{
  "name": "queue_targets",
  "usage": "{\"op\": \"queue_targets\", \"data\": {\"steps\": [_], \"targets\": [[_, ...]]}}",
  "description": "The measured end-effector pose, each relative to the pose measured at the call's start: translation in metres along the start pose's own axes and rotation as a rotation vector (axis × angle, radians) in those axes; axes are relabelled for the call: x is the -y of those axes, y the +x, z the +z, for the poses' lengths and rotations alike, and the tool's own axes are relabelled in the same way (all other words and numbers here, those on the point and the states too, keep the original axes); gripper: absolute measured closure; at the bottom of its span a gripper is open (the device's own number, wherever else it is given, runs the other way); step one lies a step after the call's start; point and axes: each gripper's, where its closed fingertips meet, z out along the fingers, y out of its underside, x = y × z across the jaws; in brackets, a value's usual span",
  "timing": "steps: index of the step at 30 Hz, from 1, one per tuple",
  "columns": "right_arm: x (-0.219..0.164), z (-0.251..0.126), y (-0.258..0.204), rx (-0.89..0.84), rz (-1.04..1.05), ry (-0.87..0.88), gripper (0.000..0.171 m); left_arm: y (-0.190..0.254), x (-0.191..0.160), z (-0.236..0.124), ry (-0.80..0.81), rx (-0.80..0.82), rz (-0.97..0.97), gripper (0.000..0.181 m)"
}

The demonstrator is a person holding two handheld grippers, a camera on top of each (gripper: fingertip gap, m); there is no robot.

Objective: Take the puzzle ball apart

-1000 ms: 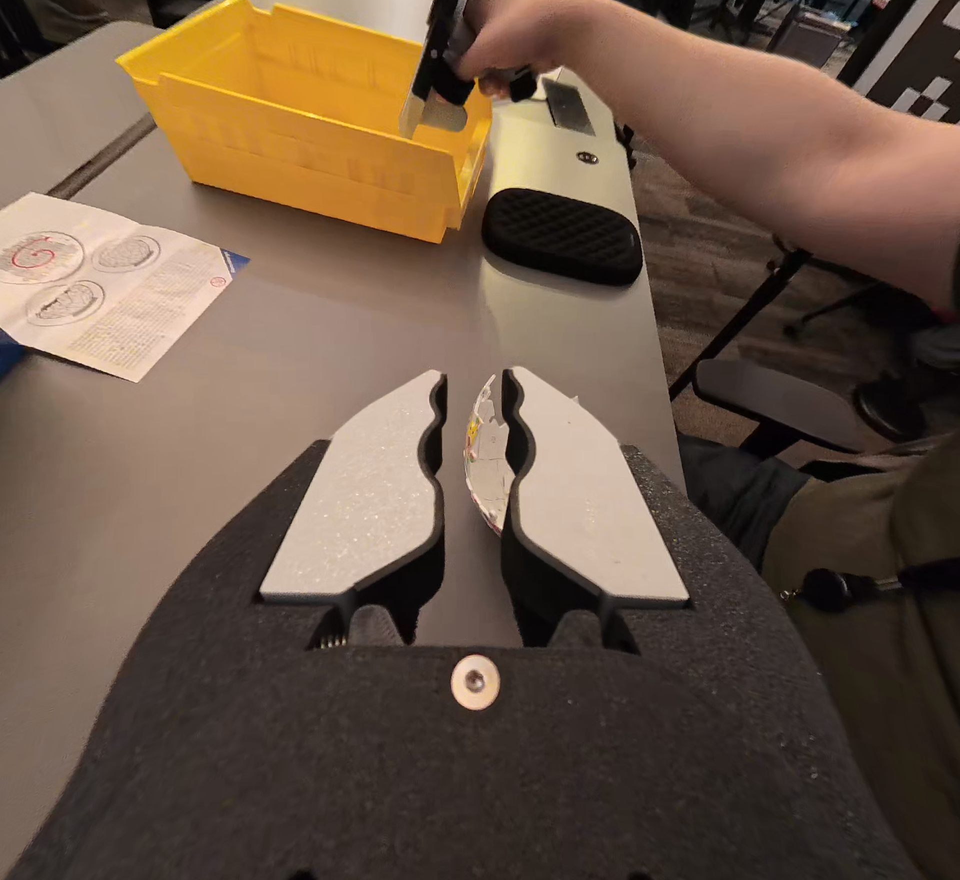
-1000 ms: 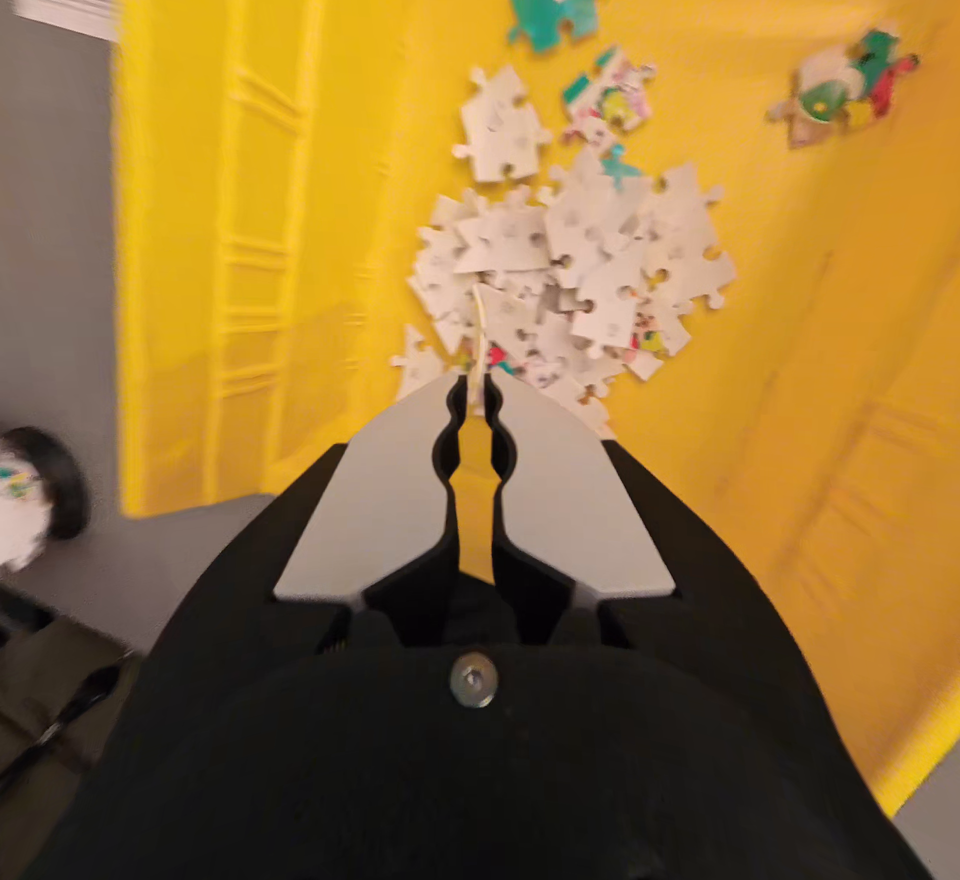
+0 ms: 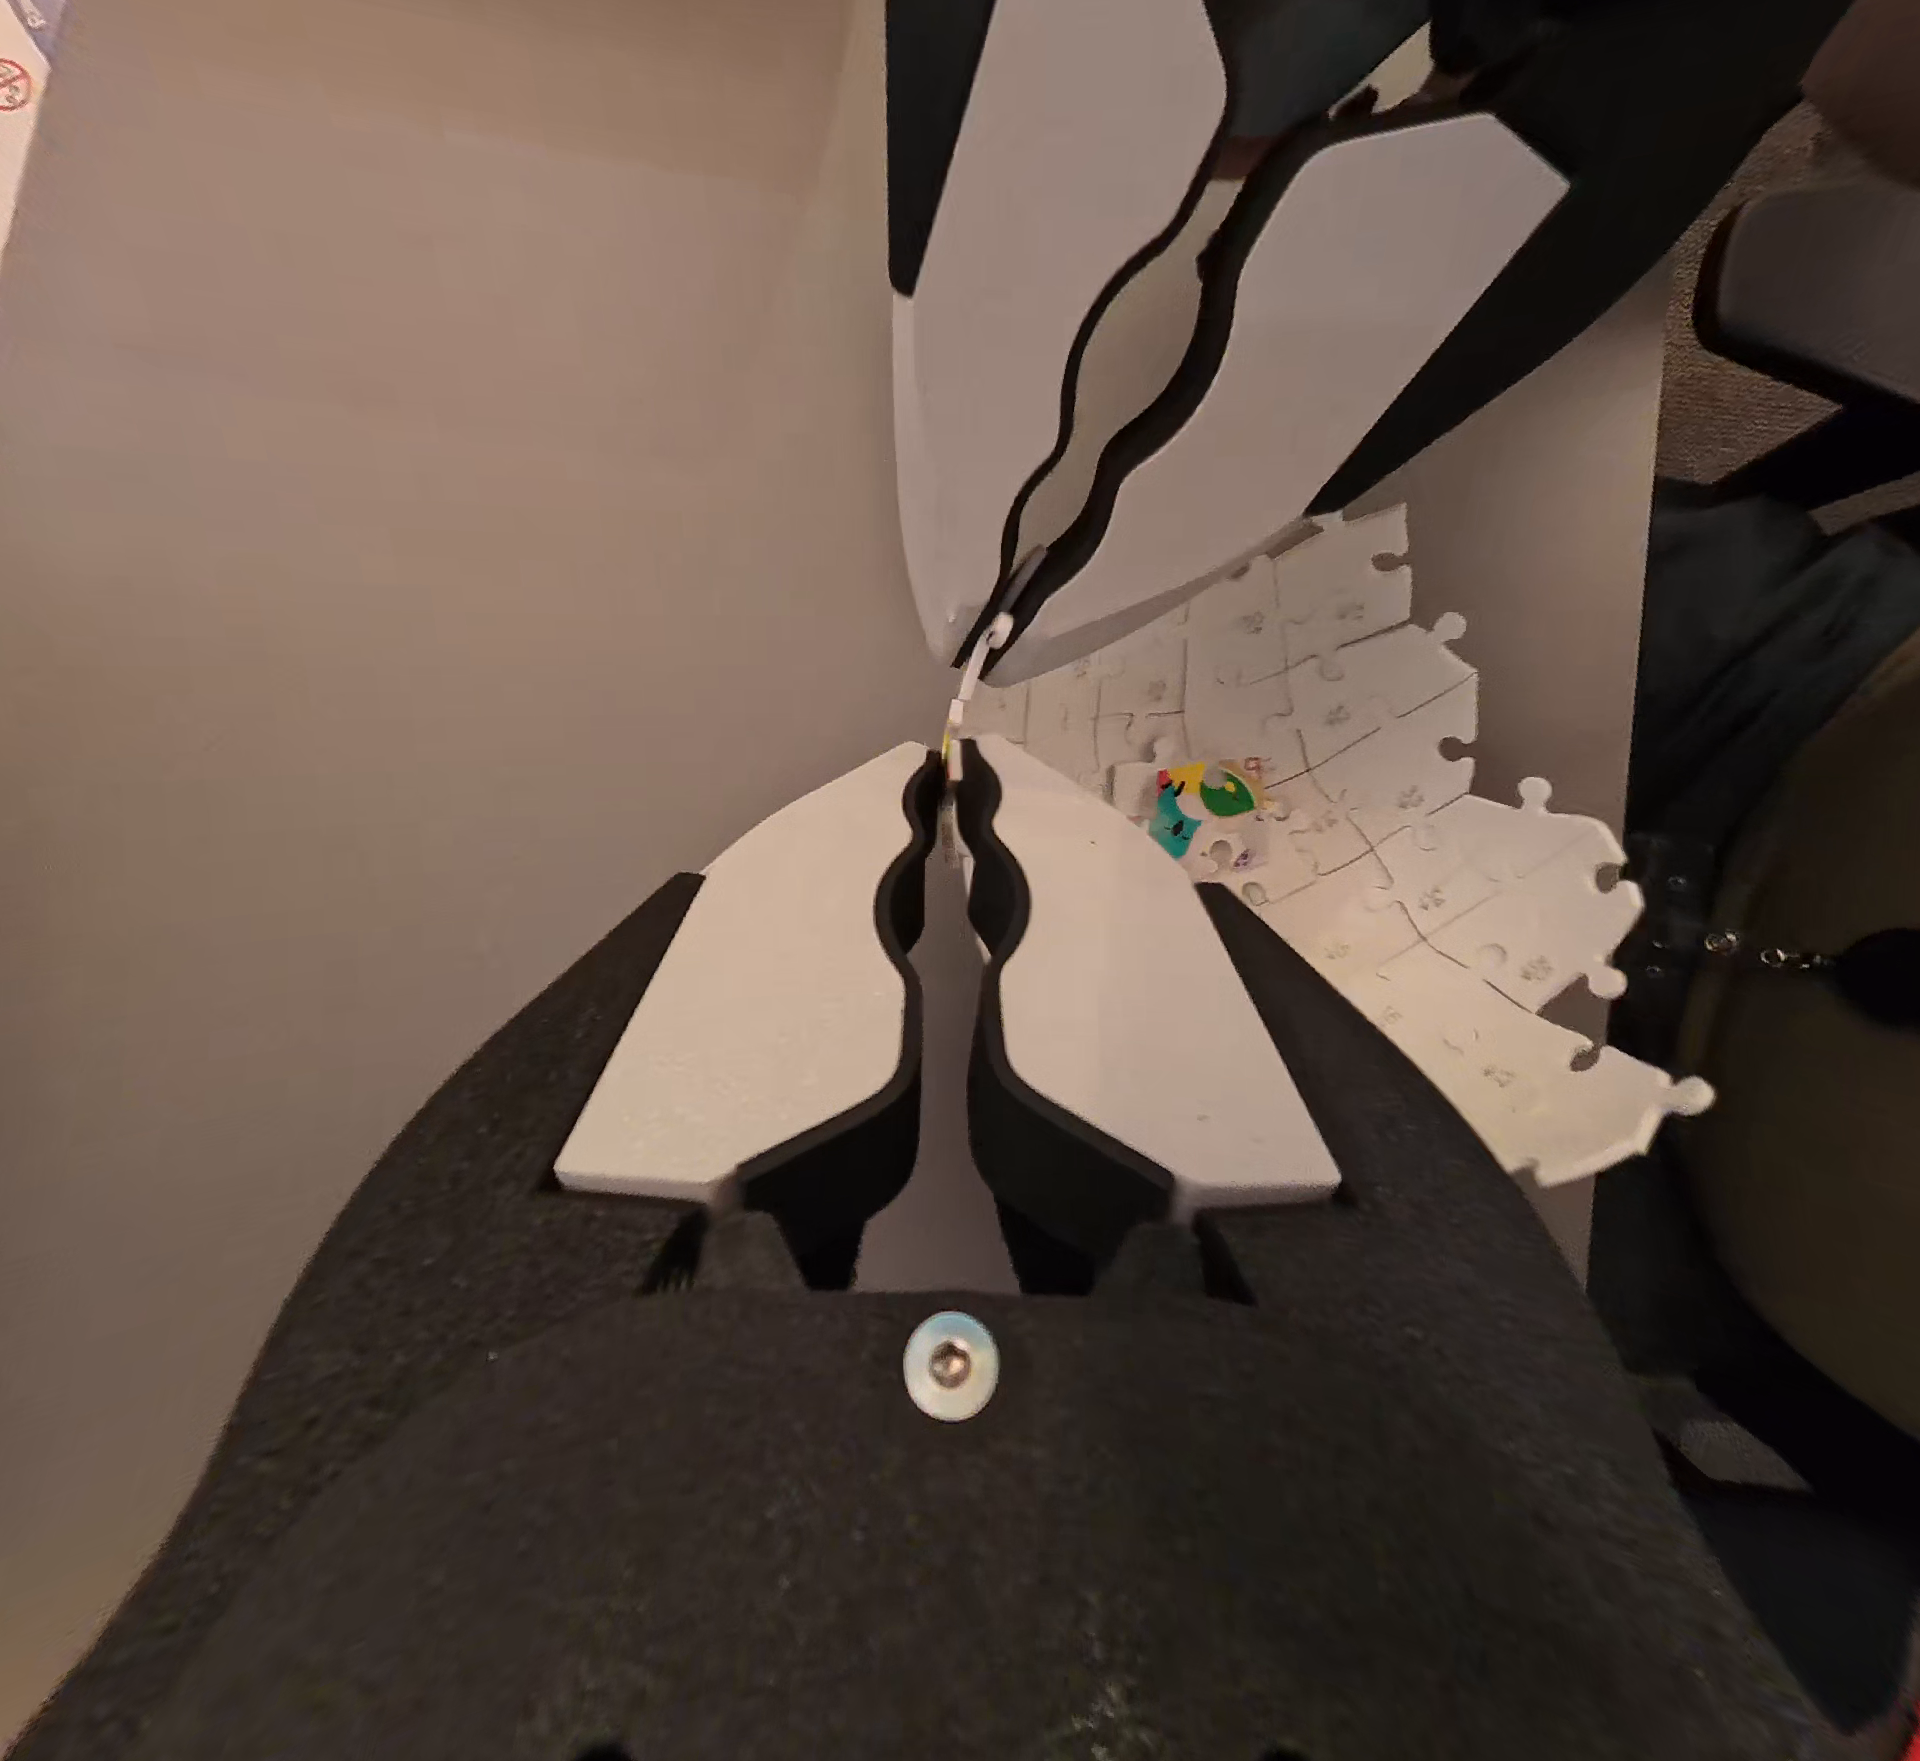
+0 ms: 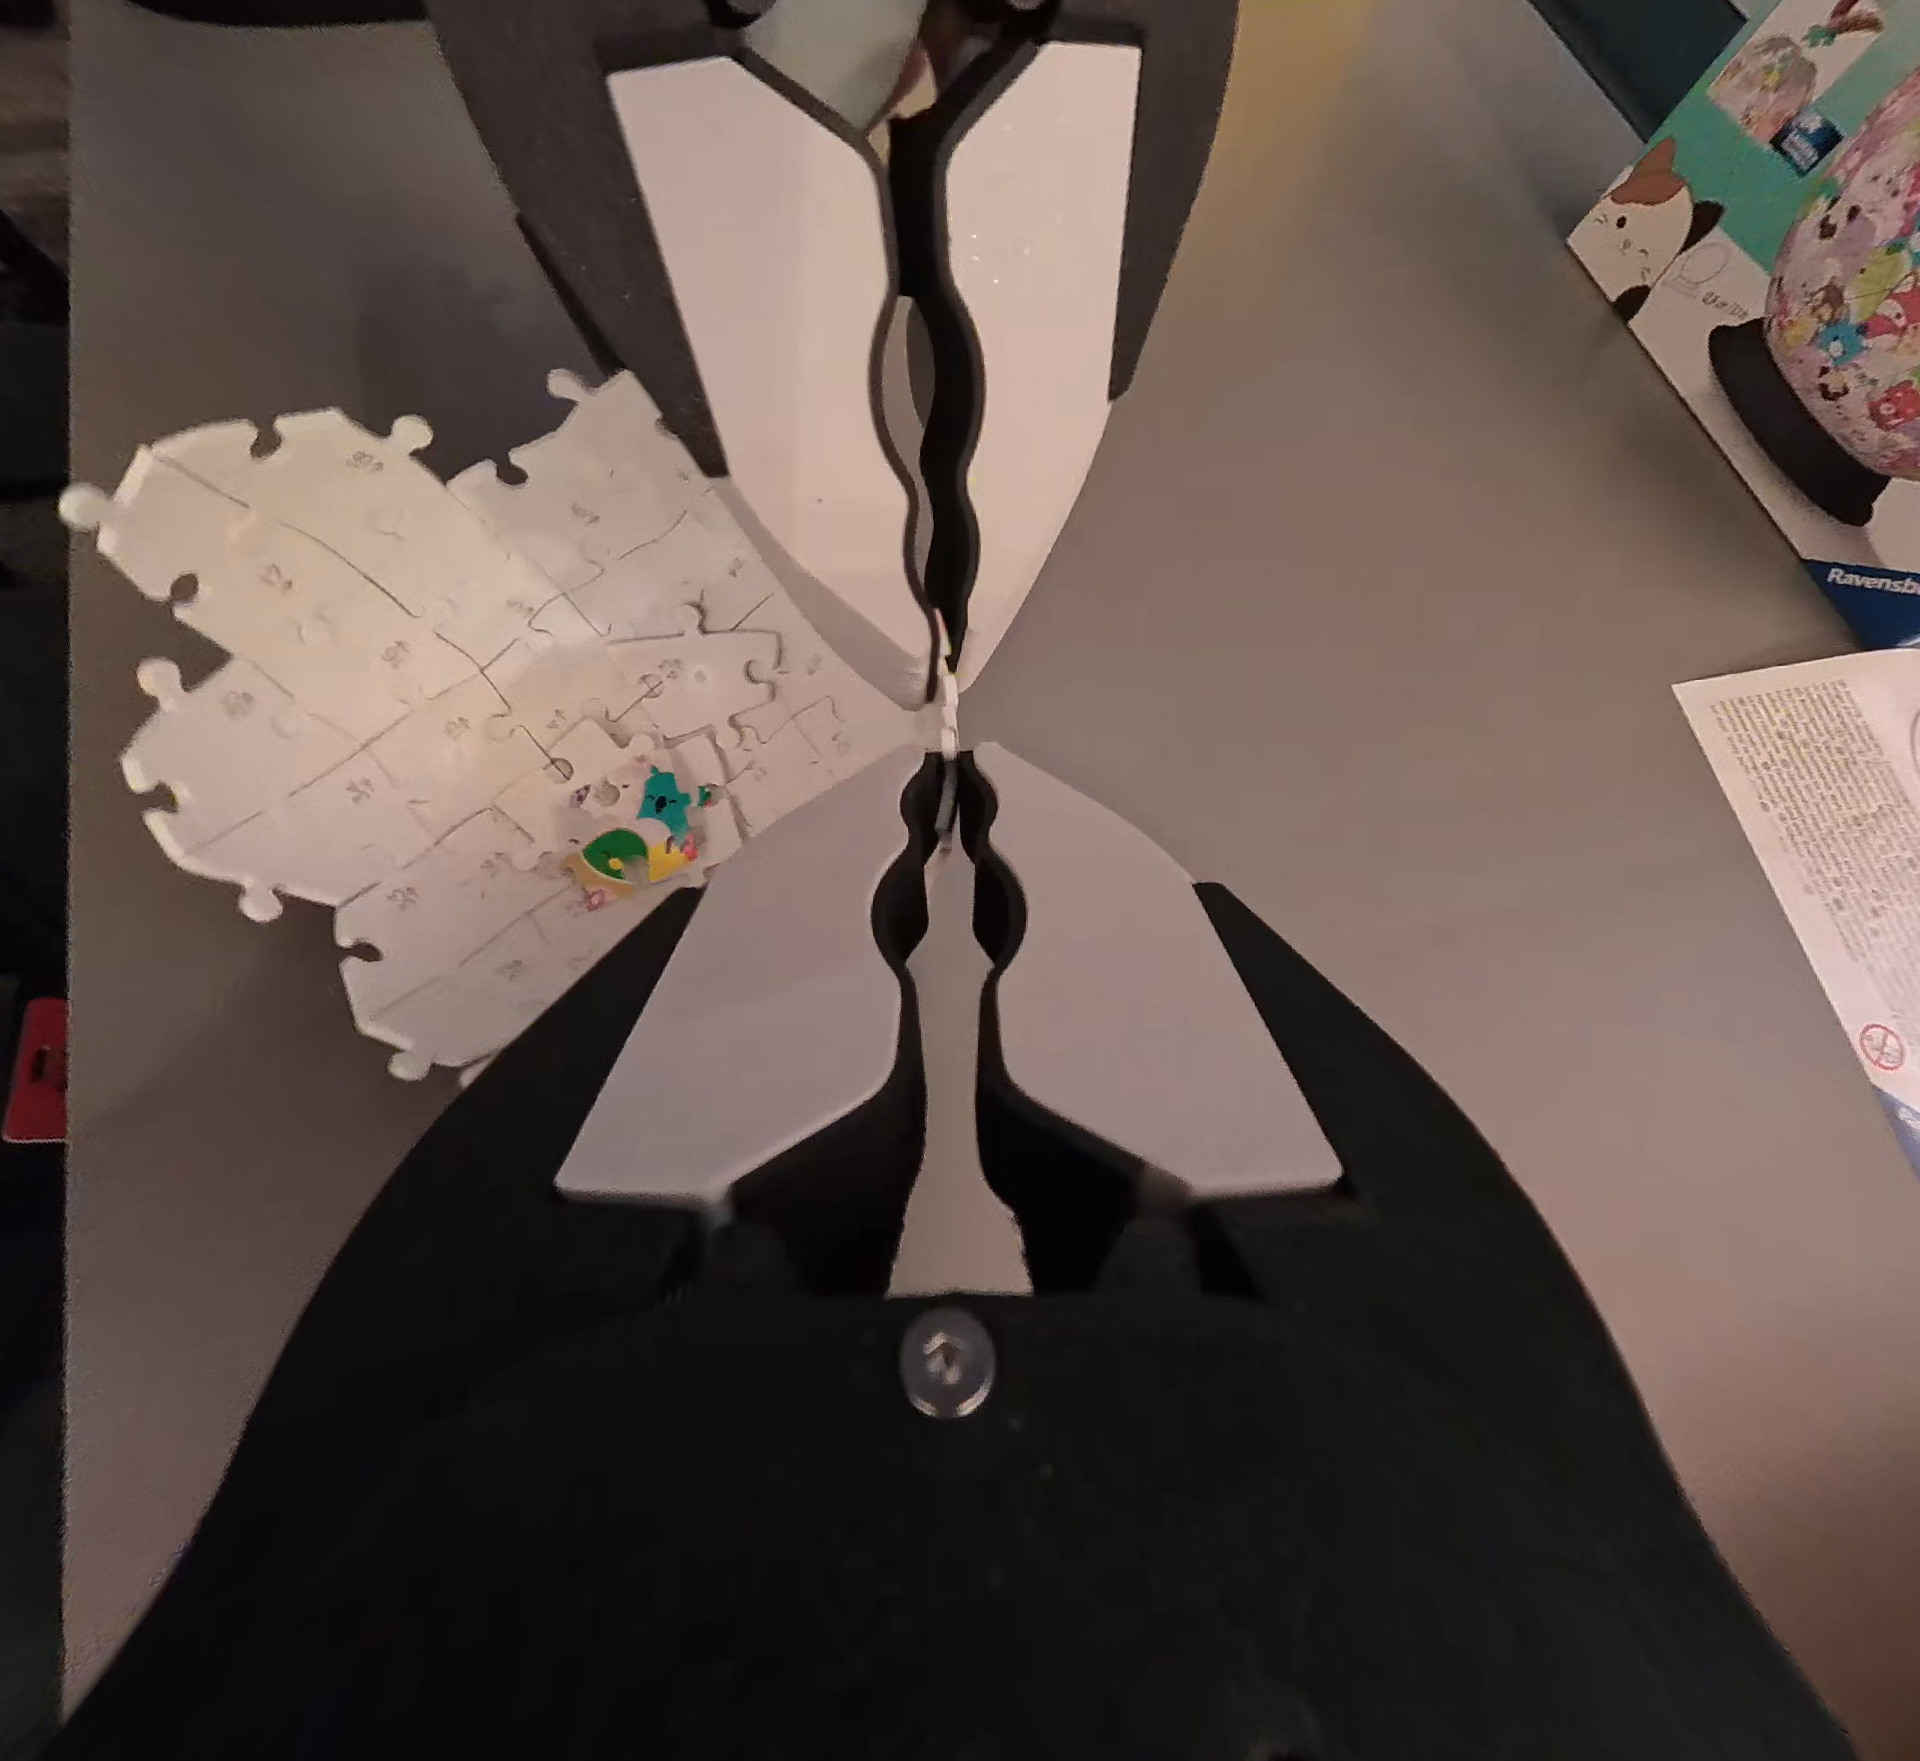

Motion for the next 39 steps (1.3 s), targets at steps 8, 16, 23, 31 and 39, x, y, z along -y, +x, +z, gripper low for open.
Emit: {"op": "queue_targets", "data": {"steps": [8,16,23,31,39], "targets": [[0.005,-0.005,-0.001,-0.010,-0.035,0.078,0.168,0.004,0.004,-0.001,0.082,-0.103,-0.083,0.177],[0.006,-0.005,-0.001,0.078,0.126,0.114,0.168,0.003,0.003,-0.003,0.078,-0.007,0.048,0.178],[0.008,-0.008,-0.008,0.052,-0.040,0.185,0.167,0.007,0.002,-0.003,0.090,-0.120,-0.060,0.178],[0.010,-0.012,-0.002,0.068,0.034,0.228,0.168,-0.001,0.006,-0.001,0.087,-0.076,-0.074,0.159],[0.006,-0.012,0.002,0.068,0.068,0.220,0.168,0.002,0.009,0.009,0.109,-0.070,-0.043,0.176]]}}
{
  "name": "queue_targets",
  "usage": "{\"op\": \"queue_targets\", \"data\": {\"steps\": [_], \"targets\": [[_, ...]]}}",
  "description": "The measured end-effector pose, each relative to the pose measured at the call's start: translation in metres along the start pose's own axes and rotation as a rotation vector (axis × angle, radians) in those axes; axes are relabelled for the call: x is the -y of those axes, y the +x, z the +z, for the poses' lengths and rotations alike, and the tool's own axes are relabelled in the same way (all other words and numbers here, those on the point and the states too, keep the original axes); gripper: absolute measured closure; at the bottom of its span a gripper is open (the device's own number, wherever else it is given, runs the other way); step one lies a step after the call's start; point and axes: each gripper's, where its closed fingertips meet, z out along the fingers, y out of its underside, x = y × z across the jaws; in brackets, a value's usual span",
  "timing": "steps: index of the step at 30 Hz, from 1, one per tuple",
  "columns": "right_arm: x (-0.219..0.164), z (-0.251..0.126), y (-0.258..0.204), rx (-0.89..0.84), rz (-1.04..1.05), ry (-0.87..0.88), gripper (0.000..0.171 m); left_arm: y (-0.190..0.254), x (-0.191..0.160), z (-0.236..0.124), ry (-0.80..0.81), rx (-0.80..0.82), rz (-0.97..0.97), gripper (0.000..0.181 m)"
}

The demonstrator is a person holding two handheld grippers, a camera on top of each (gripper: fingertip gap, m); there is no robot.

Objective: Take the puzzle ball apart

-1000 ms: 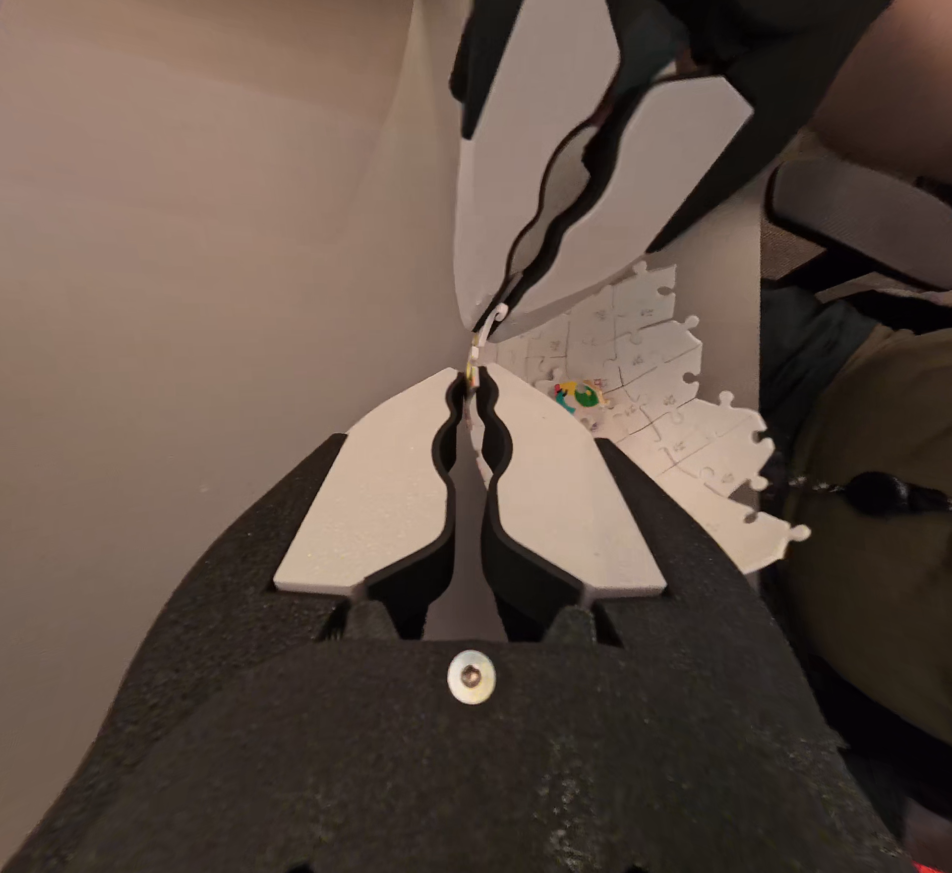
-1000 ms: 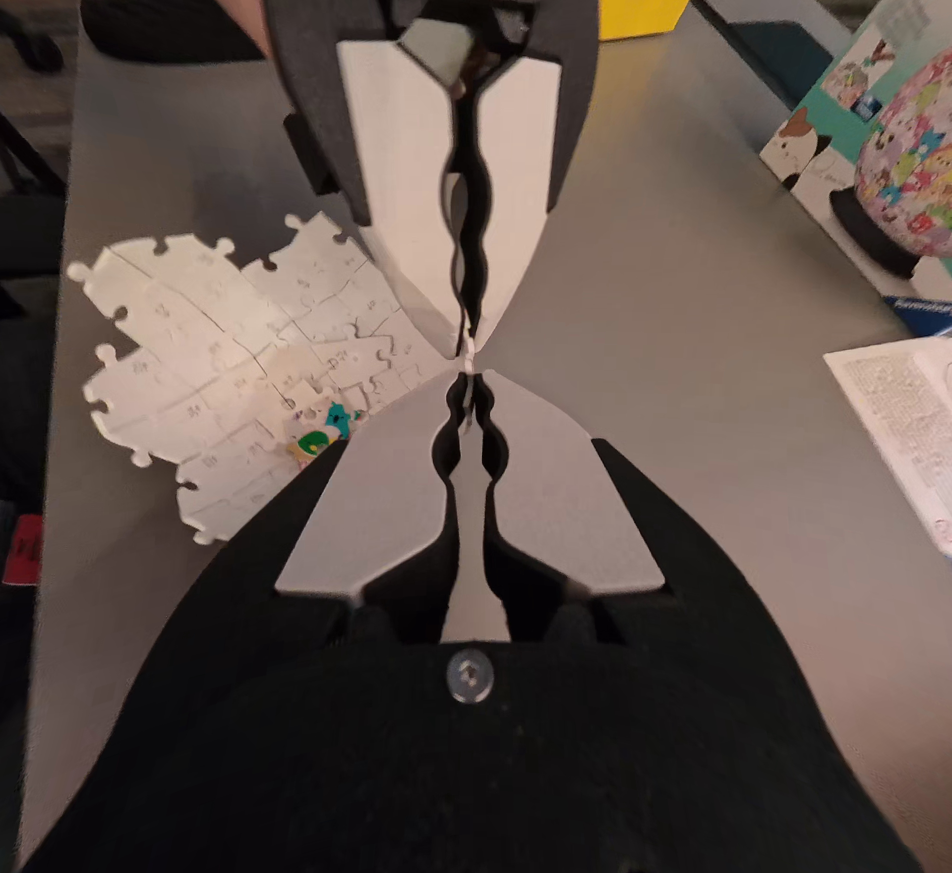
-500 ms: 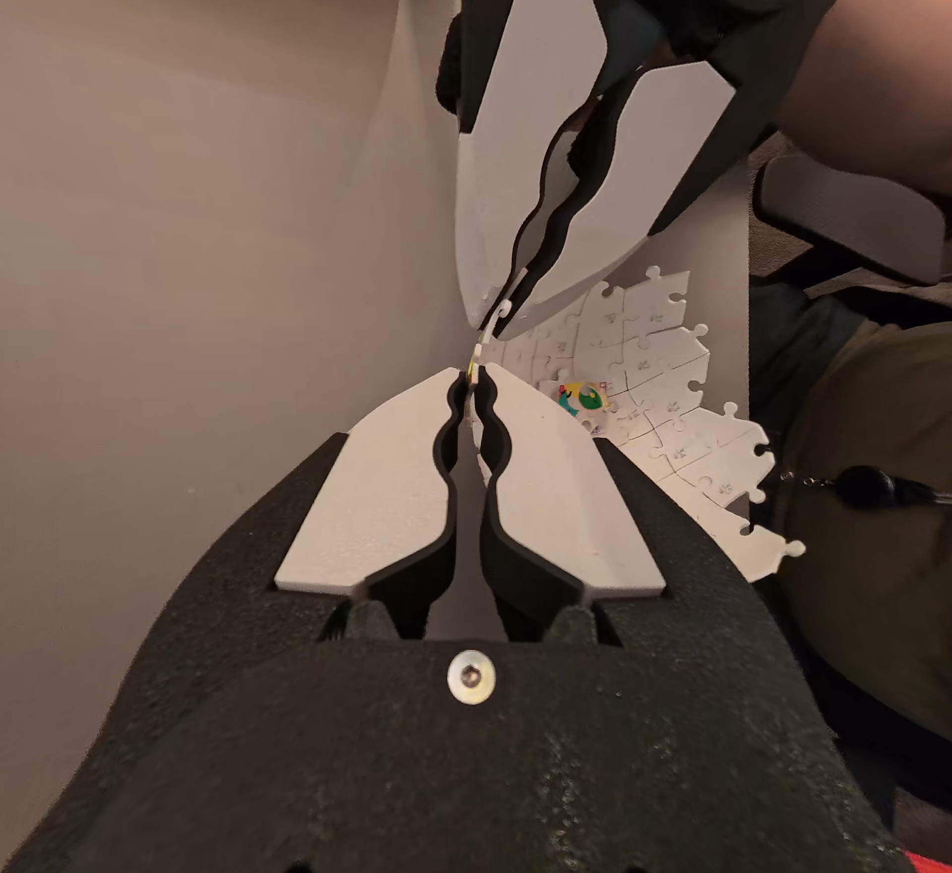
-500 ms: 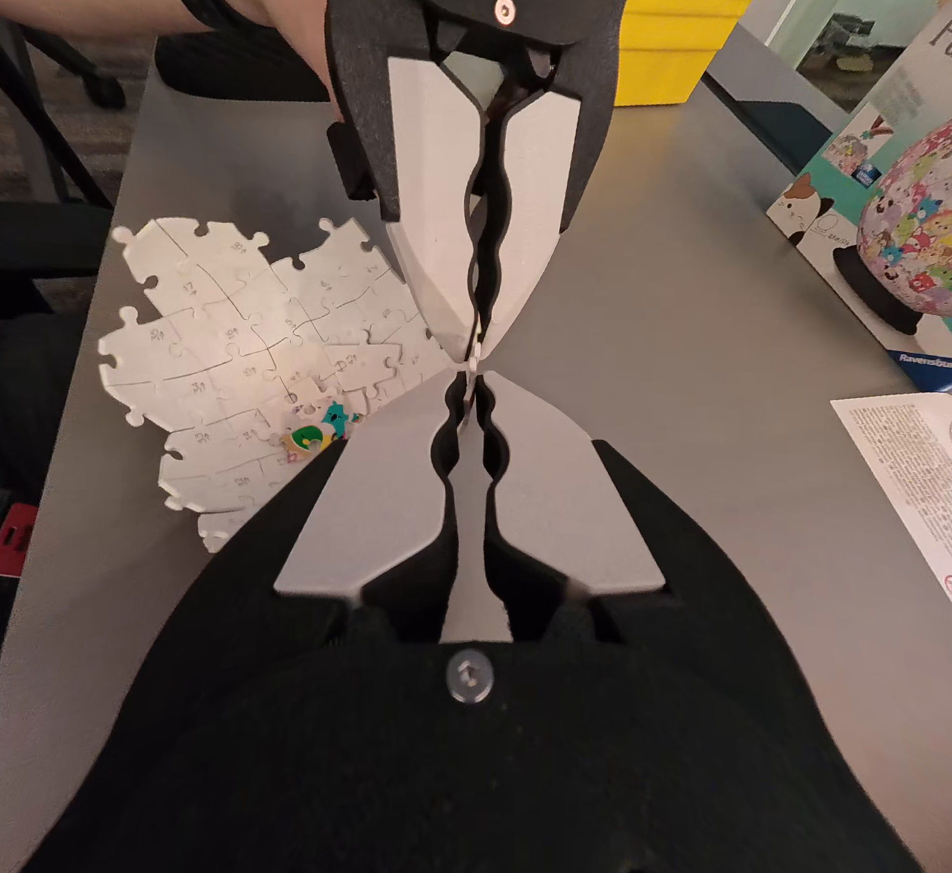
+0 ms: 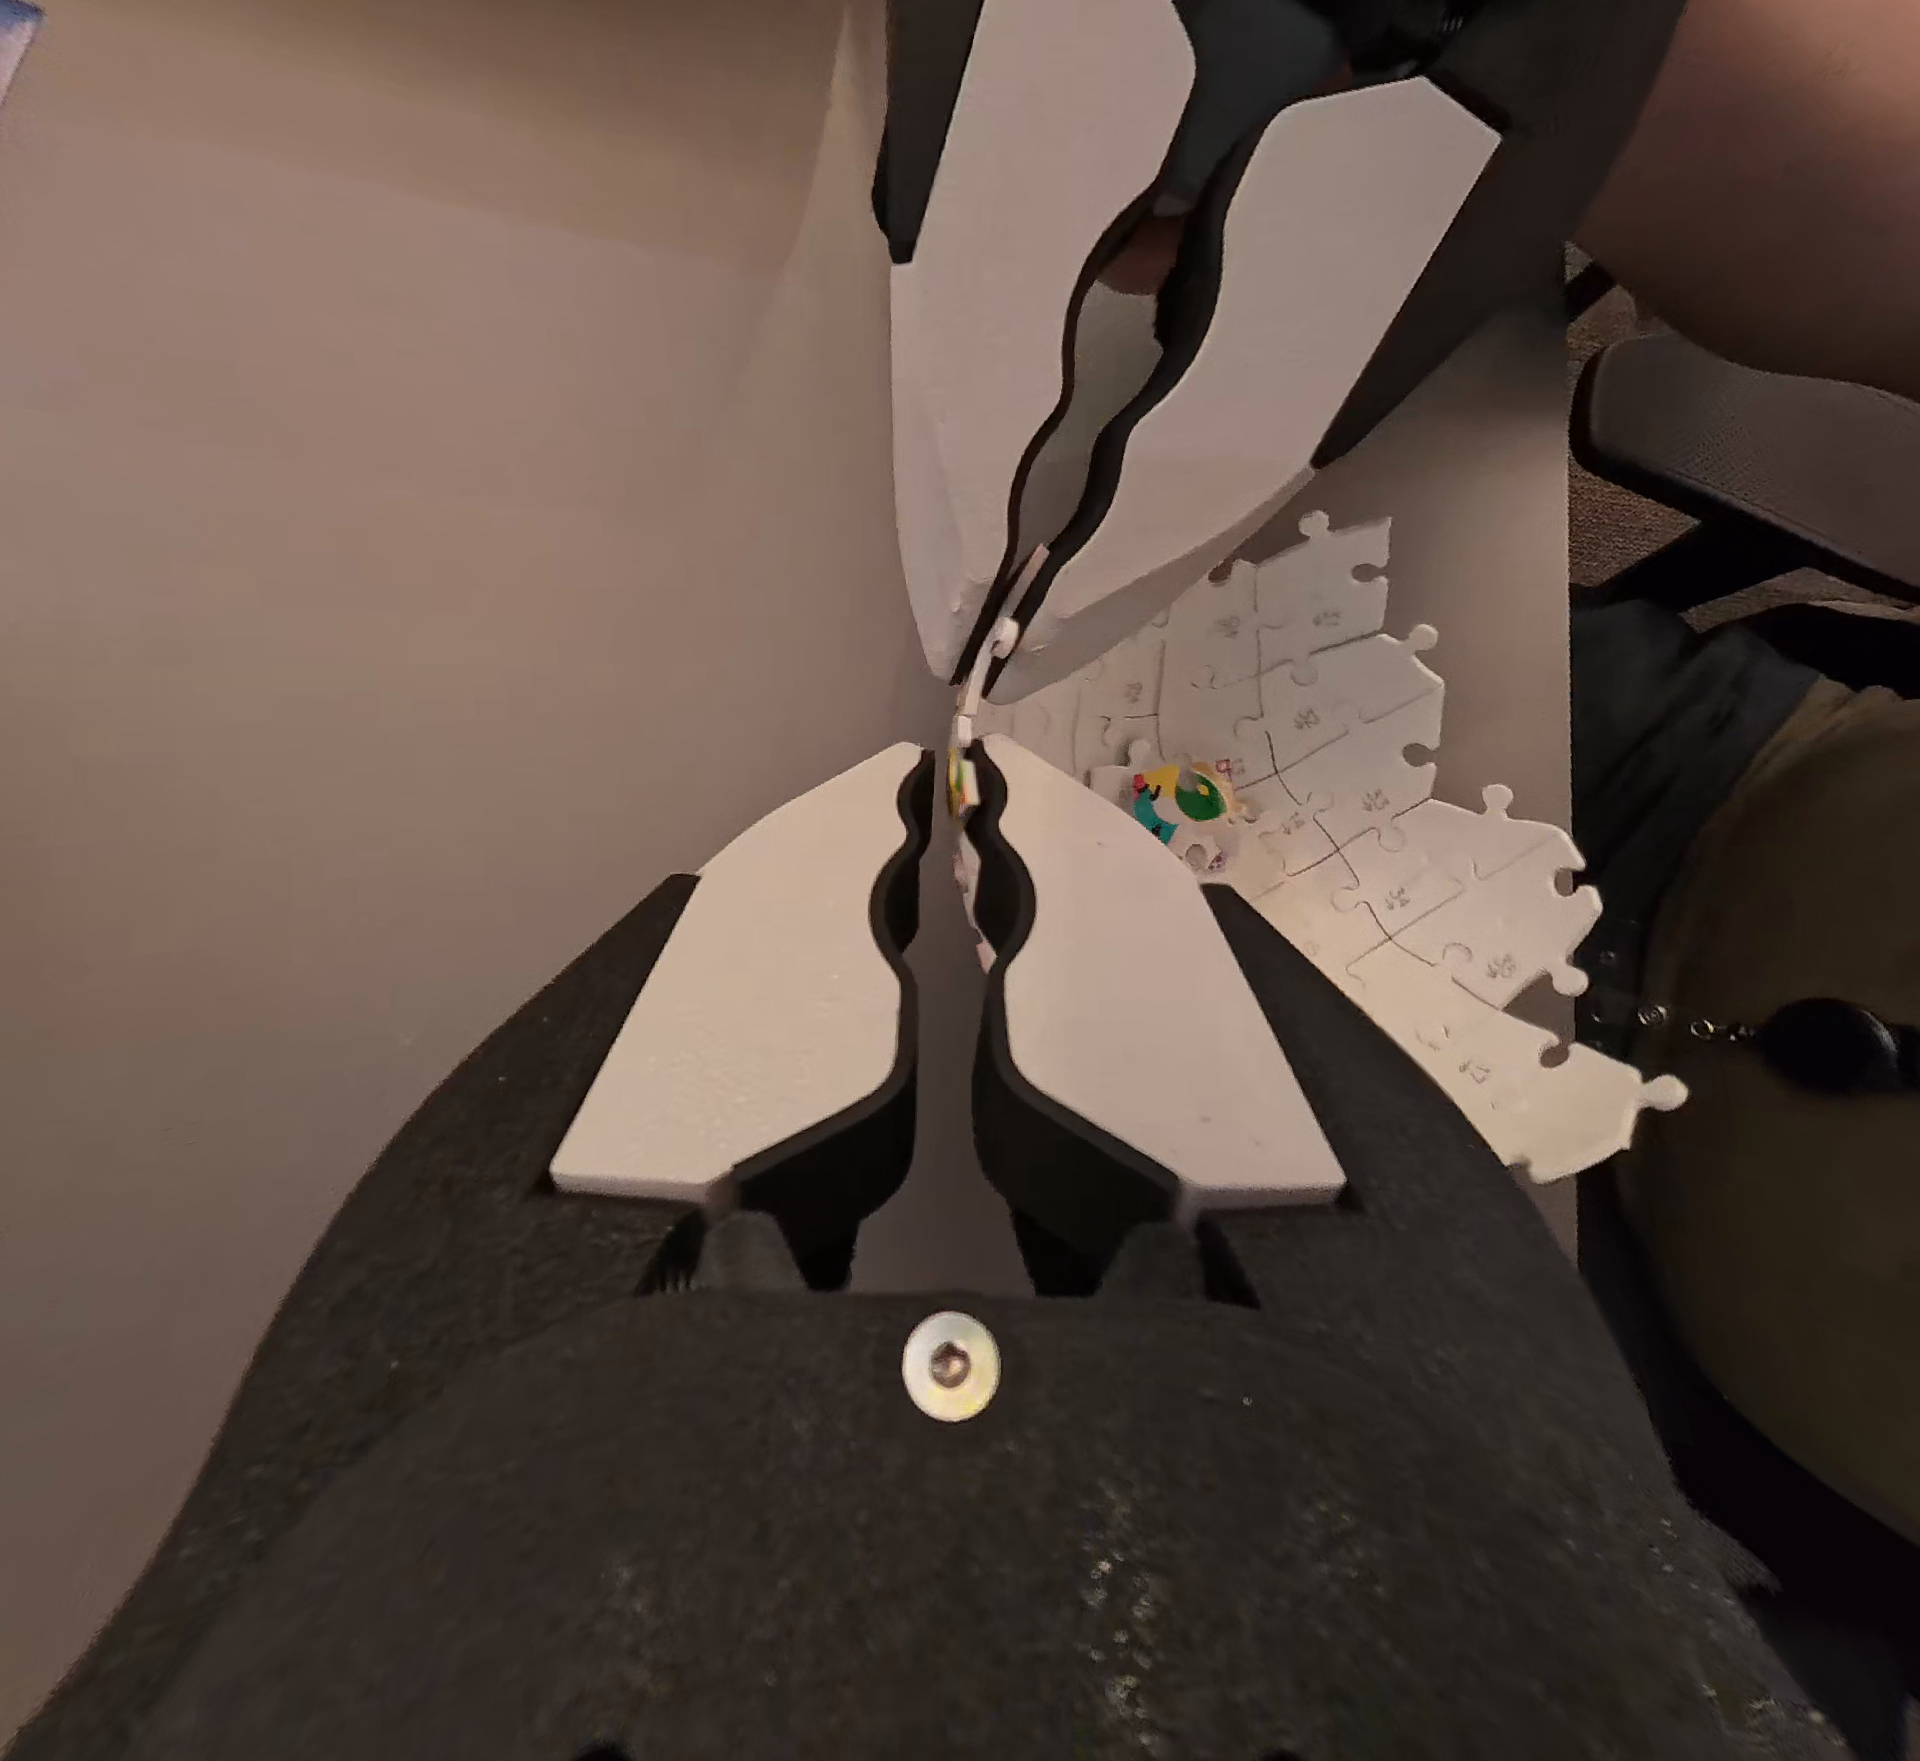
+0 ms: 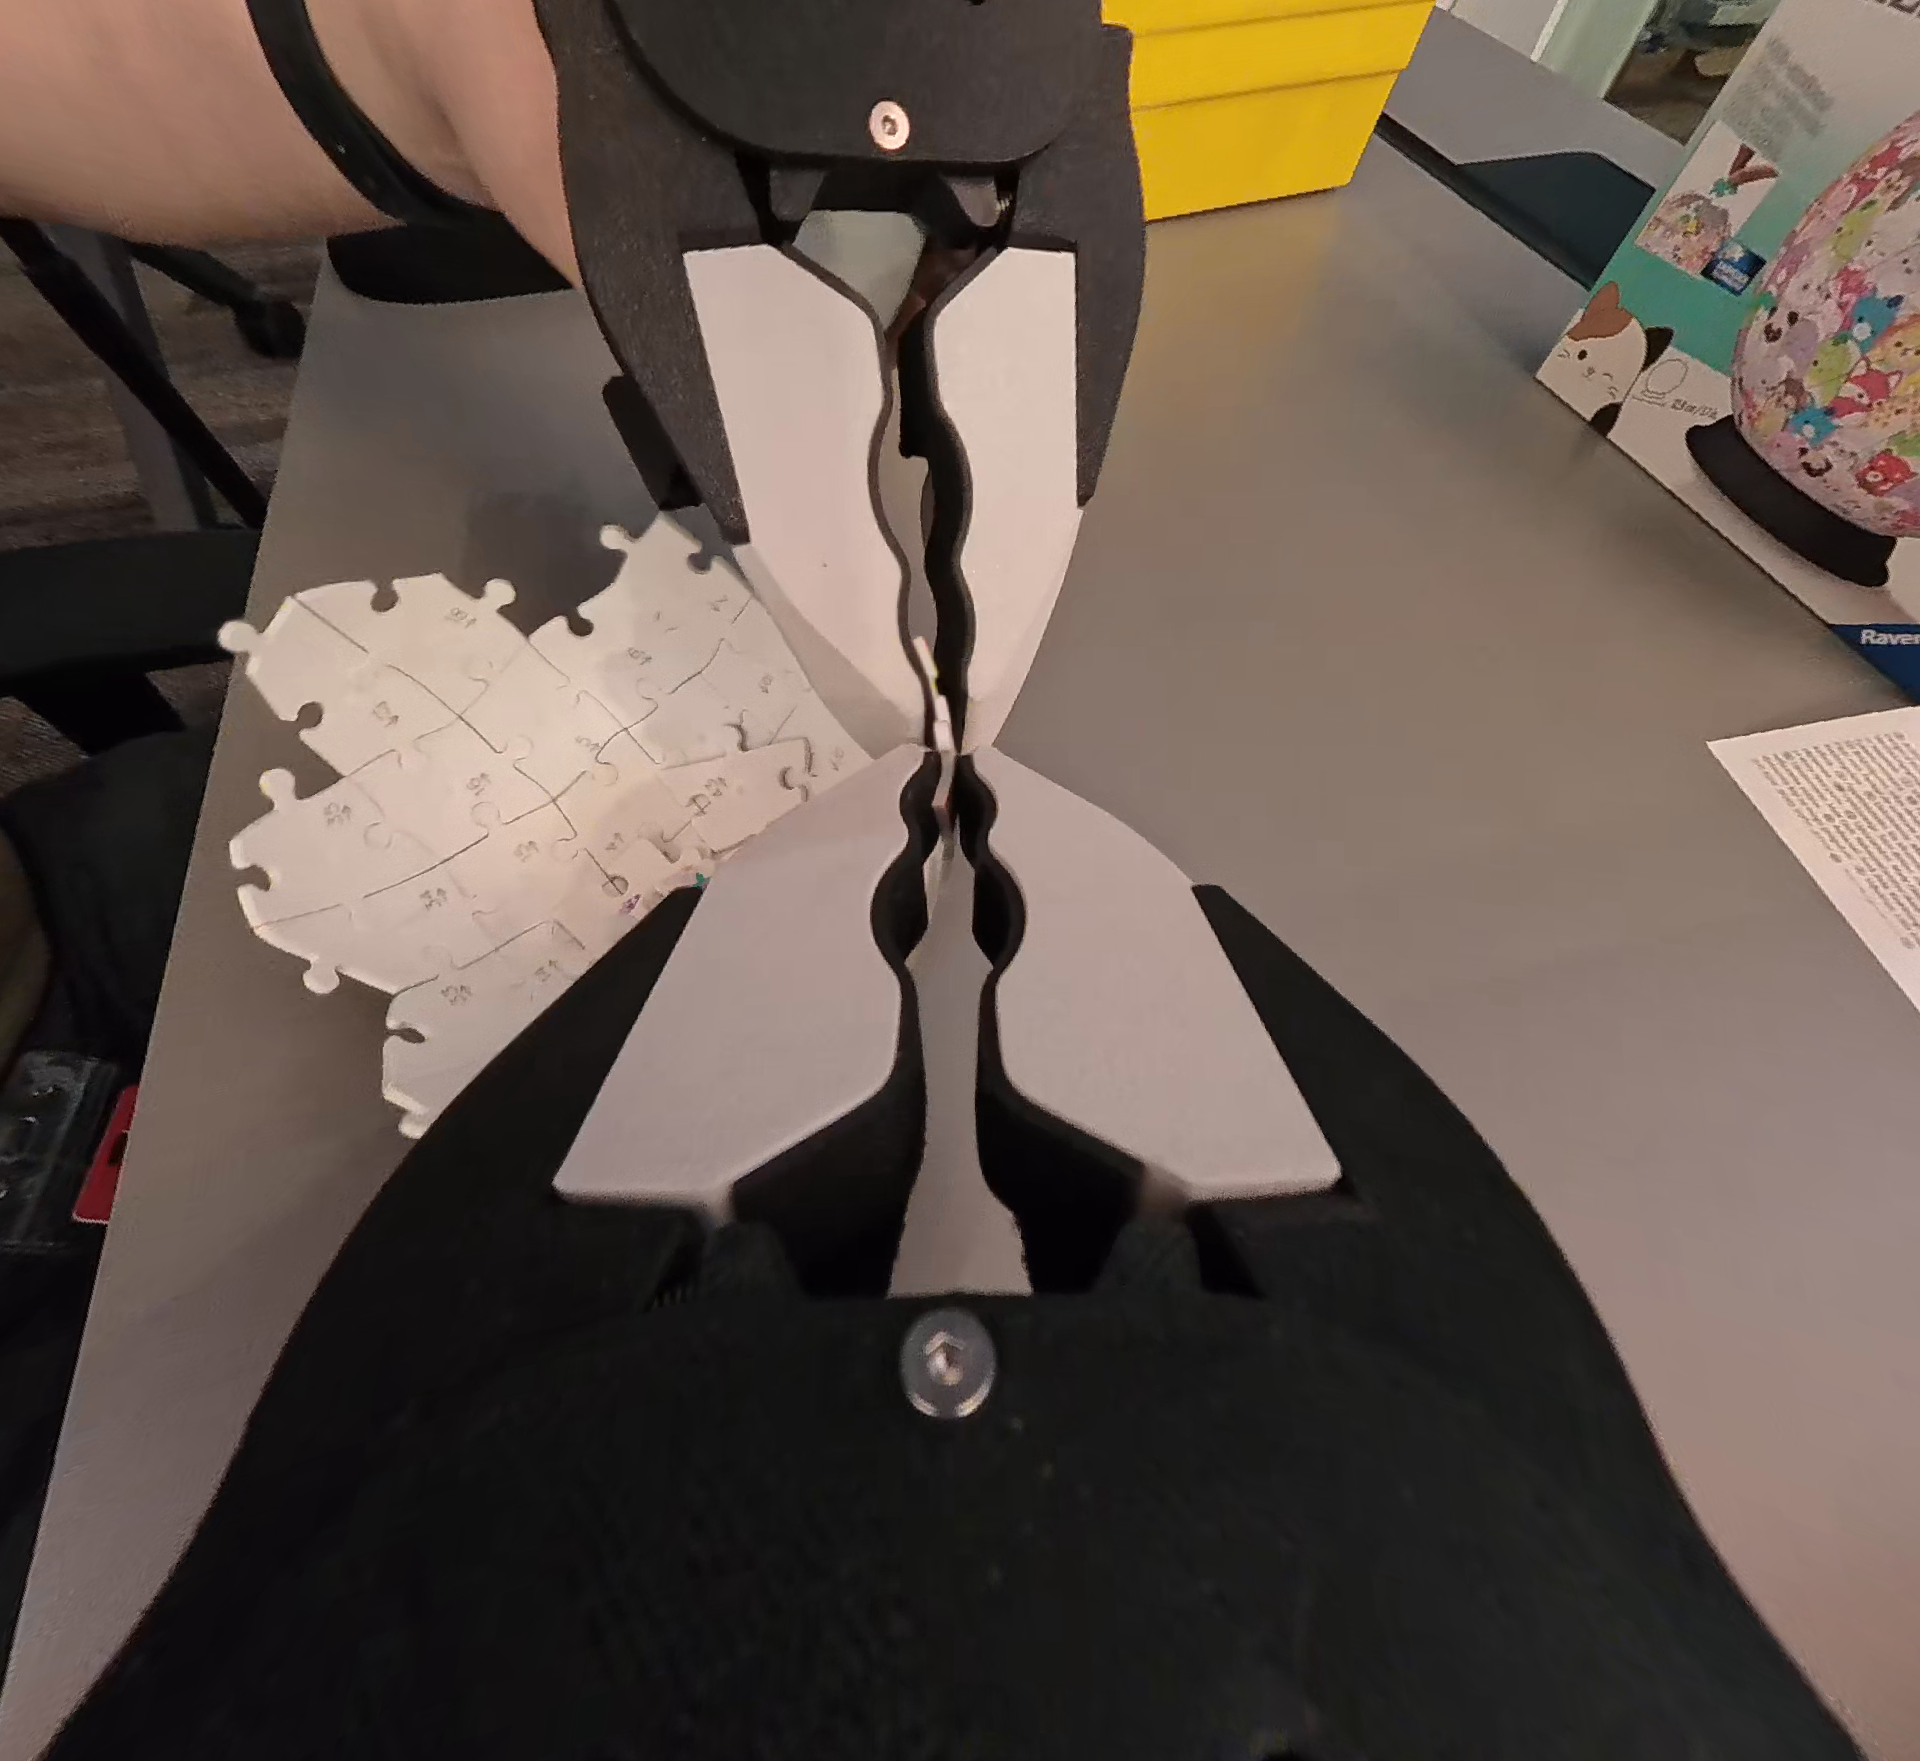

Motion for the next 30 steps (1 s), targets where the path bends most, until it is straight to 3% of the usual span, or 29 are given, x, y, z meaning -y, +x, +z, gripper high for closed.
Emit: {"op": "queue_targets", "data": {"steps": [19,26,30], "targets": [[-0.002,-0.003,-0.004,-0.055,-0.143,-0.002,0.167,0.002,0.000,0.002,0.002,-0.024,-0.114,0.176],[0.005,-0.021,0.003,0.005,0.072,0.094,0.159,0.001,-0.002,-0.002,0.003,-0.003,-0.062,0.179],[0.001,-0.023,0.004,-0.003,0.112,0.048,0.152,0.000,-0.002,-0.002,0.004,0.000,-0.070,0.179]]}}
